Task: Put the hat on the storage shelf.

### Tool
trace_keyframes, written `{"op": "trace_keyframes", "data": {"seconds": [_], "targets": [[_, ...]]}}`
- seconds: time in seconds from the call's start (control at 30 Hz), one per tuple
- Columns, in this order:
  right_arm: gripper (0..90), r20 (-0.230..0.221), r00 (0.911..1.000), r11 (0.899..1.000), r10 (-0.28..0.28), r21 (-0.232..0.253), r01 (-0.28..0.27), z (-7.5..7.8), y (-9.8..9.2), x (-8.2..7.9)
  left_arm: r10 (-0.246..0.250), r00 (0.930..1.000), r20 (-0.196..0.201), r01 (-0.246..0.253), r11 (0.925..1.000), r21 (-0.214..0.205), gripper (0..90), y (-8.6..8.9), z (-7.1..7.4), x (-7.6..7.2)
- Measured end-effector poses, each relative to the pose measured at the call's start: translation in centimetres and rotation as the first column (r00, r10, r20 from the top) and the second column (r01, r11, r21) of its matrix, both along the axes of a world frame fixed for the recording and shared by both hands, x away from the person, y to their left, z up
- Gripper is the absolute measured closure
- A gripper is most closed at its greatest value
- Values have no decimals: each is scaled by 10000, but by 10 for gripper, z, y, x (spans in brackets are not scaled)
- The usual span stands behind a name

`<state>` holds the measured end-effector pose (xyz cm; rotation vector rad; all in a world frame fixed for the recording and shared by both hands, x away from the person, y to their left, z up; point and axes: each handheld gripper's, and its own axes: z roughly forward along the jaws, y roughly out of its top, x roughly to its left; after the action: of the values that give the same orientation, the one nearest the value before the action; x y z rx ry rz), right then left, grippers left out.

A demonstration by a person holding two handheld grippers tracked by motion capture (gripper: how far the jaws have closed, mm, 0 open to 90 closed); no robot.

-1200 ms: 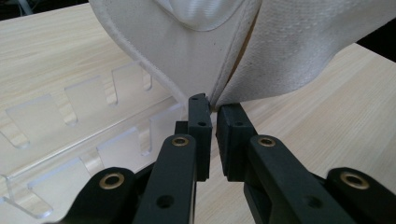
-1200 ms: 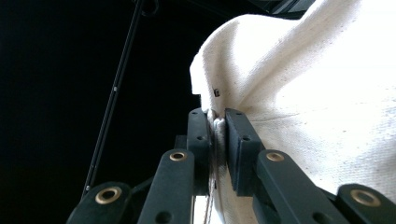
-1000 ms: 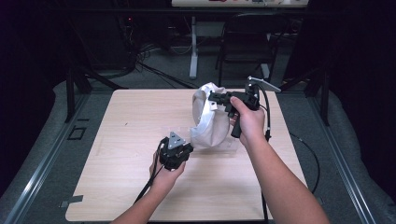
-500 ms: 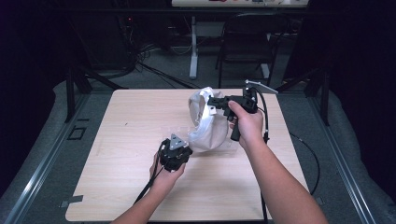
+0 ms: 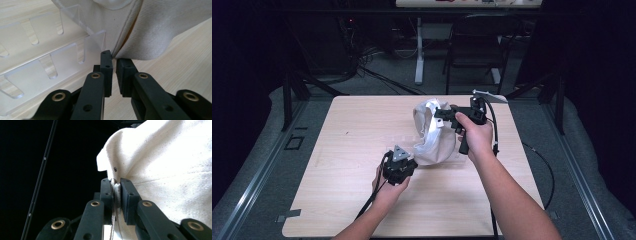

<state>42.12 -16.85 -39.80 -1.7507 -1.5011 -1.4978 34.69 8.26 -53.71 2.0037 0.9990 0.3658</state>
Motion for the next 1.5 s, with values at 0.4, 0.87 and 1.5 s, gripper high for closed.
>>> {"op": "trace_keyframes", "data": {"seconds": [0.4,0.87,1.5], "targets": [[806,70,10000,9997,28,-237,-26,0,-5,-3,-252,9993,293,260,9993,-275,619,9,7,-14],[750,364,9989,9984,287,-507,-268,2,-3,-7,15,10000,96,-10,9988,-487,519,50,2,-36],[562,1107,9937,9888,192,-1491,-25,12,-6,-16,942,9955,-74,-945,9929,-726,499,98,-11,-36]]}}
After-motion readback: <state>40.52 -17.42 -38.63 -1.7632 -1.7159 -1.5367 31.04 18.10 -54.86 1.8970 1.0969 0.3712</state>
